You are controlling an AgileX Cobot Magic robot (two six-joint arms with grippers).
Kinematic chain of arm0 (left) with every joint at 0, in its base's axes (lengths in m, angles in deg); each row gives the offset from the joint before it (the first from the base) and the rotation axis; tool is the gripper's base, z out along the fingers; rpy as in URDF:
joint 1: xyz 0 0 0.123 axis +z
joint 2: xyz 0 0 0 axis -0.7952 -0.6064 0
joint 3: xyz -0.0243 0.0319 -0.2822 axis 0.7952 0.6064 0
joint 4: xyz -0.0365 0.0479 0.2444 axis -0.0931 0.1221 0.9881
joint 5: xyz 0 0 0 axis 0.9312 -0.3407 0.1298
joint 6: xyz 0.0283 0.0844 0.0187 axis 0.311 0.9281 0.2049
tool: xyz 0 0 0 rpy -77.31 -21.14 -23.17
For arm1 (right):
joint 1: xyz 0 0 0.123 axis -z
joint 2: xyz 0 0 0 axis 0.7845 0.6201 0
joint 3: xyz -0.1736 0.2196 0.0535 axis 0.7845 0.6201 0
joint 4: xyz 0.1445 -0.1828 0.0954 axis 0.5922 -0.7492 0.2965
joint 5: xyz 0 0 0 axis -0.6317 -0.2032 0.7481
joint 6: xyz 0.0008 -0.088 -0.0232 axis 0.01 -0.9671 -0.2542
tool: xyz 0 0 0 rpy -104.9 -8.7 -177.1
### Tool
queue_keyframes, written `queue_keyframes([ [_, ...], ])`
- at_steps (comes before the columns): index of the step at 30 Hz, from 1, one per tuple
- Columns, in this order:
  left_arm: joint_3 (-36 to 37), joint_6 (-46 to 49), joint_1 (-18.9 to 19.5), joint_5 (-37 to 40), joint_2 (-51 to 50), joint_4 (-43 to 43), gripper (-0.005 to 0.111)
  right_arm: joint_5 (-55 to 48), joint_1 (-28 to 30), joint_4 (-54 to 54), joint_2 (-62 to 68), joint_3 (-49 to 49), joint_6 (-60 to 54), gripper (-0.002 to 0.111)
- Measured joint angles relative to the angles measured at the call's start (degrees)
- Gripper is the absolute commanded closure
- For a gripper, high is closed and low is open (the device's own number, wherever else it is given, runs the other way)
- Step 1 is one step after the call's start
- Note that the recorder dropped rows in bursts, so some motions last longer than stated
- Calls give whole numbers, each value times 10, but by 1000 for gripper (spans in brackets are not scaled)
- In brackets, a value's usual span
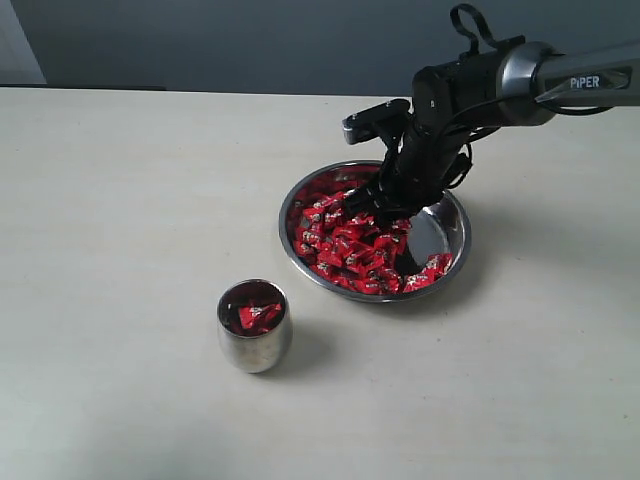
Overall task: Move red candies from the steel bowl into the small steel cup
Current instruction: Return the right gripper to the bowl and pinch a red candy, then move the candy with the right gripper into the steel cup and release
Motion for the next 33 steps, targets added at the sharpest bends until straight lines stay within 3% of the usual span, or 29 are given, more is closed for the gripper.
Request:
queue_keyframes([
  [3, 0, 0, 0, 0, 0, 0, 106, -9, 0, 0, 0, 0, 0, 78],
  [10, 0, 0, 0, 0, 0, 0, 106, -23, 0, 0, 0, 0, 3, 109],
  [23, 0, 0, 0, 0, 0, 0, 106, -24, 0, 5, -18, 0, 5, 109],
  [33, 0, 0, 0, 0, 0, 0, 106, -60, -20, 121, -89, 0, -49, 109],
])
